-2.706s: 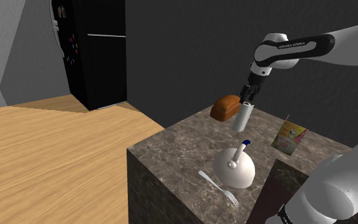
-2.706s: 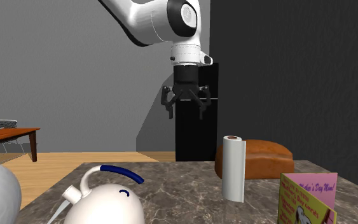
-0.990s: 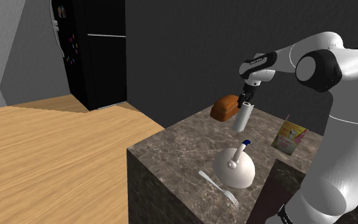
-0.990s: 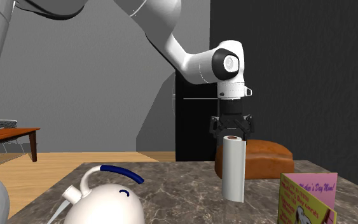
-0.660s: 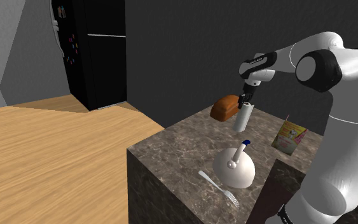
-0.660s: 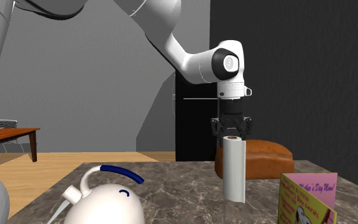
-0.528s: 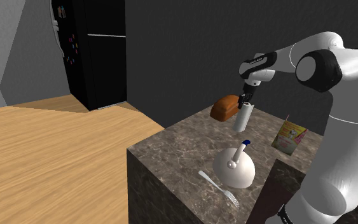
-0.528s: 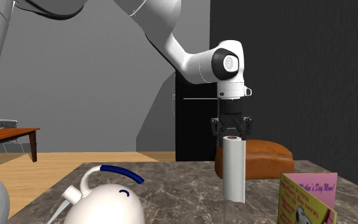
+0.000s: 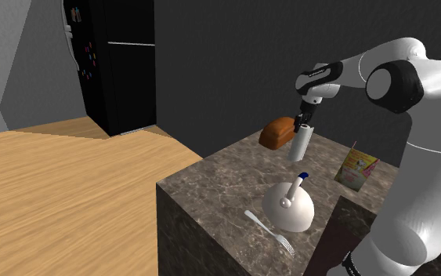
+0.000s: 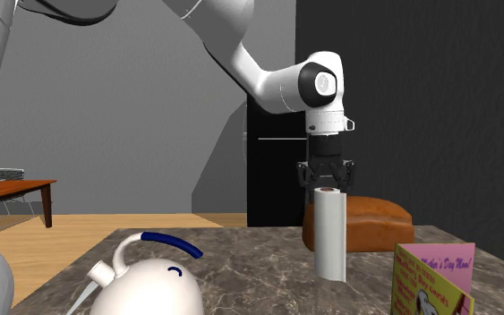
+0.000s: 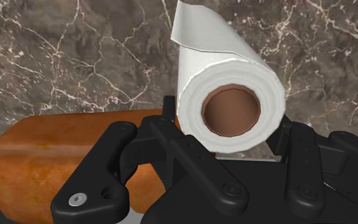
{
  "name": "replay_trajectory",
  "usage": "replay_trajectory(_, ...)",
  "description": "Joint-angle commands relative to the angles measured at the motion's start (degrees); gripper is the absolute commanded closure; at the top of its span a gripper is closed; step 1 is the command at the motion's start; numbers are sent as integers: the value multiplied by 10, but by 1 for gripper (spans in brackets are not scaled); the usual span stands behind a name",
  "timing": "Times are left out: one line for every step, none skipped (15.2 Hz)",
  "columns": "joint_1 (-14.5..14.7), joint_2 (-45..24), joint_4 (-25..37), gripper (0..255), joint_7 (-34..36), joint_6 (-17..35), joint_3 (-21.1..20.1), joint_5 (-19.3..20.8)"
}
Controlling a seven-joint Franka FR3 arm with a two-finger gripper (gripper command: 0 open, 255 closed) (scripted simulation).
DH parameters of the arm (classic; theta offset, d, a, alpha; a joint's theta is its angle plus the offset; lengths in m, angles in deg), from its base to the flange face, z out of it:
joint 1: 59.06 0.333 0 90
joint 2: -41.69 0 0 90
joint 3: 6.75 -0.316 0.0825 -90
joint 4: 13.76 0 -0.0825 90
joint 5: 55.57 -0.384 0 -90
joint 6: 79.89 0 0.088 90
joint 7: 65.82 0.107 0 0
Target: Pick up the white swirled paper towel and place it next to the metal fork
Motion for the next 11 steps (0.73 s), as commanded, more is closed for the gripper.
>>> replay_trajectory(0, 4, 10, 255, 1, -13, 1, 3)
replay_trajectory(0, 6, 14, 255, 2, -20, 2, 4)
replay_trajectory(1, 9, 19, 255, 3, -27, 2, 6)
replay_trajectory(1, 11, 24, 255, 4, -34, 3, 7)
replay_trajectory(1, 13, 30, 255, 5, -41, 3, 9)
replay_trajectory(1, 15, 35, 255, 5, -48, 4, 10)
replay_trajectory(1, 17, 40, 255, 6, -55, 4, 11)
replay_trajectory(1, 19, 46, 255, 7, -62, 4, 12)
replay_trajectory(2, 20, 52, 255, 7, -70, 5, 13)
replay_trajectory(2, 22, 58, 255, 8, -77, 5, 14)
replay_trajectory(2, 23, 64, 255, 8, -84, 5, 15)
